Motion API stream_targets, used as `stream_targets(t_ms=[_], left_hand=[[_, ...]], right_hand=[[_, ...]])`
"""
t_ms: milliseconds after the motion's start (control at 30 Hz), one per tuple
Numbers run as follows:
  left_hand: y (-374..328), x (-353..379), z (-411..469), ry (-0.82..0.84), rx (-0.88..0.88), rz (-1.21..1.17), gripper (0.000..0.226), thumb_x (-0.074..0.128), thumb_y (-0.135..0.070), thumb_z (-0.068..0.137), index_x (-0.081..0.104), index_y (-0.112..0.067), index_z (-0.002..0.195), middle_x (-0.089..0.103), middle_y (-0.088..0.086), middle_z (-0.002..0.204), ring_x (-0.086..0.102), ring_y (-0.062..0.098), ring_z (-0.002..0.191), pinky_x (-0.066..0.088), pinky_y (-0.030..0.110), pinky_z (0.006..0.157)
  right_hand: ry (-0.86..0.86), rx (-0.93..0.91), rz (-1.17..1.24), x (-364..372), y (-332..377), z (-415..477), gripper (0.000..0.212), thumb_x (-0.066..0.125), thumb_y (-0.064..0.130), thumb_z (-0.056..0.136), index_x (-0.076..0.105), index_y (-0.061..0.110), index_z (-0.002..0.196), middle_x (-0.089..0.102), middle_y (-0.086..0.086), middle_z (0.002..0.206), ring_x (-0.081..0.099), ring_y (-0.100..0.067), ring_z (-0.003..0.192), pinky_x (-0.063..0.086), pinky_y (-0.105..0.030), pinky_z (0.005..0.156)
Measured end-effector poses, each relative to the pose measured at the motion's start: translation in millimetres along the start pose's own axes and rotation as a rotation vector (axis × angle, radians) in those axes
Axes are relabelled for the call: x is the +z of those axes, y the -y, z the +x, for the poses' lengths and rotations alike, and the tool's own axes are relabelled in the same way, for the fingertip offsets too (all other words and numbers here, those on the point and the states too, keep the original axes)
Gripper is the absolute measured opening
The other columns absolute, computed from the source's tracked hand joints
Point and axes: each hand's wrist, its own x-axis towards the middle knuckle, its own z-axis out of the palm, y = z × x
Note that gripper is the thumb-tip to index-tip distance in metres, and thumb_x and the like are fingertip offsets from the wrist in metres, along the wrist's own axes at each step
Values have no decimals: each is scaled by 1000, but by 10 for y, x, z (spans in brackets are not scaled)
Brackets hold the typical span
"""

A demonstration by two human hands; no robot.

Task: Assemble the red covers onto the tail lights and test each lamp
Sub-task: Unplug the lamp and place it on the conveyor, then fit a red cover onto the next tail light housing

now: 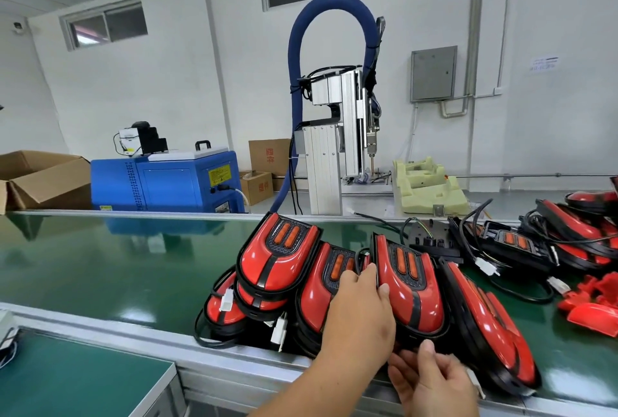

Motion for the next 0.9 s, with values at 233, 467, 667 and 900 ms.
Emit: stream_targets(t_ms=[233, 467, 667, 900], left_hand=[[92, -122, -90, -84, 35, -7, 46, 24, -42, 103, 27, -32, 147, 39, -9, 131, 47, 7, 105, 35, 21, 83], [489, -707, -291, -194, -81, 30, 39, 28, -41, 102, 42, -36, 139, 46, -14, 131, 46, 6, 119, 34, 18, 97], [1129, -1565, -676, -376, -285, 149, 33, 32, -35, 102, 54, -34, 127, 55, -9, 123, 49, 9, 115, 34, 20, 95], [1893, -2563, -1654, -677, -512, 276, 26, 39, -29, 101, 63, -23, 110, 65, -2, 109, 56, 15, 103, 40, 27, 90]], right_hand=[[52, -78, -66, 73, -11, -196, 19, 48, 10, 100, 49, -7, 93, 57, -22, 69, 55, -25, 42, 45, -20, 31], [287, -208, -110, 561, -298, -677, 26, 52, -1, 95, 42, -1, 71, 55, -7, 39, 48, -11, 28, 37, -15, 31], [548, -111, -108, 1305, -805, -1343, 30, 58, -1, 92, 42, 3, 67, 54, -1, 35, 41, -2, 26, 30, -11, 30], [998, -9, -312, 1831, -1552, -2619, 28, 67, 19, 90, 51, 9, 69, 62, -7, 56, 54, -20, 54, 41, -32, 58]])
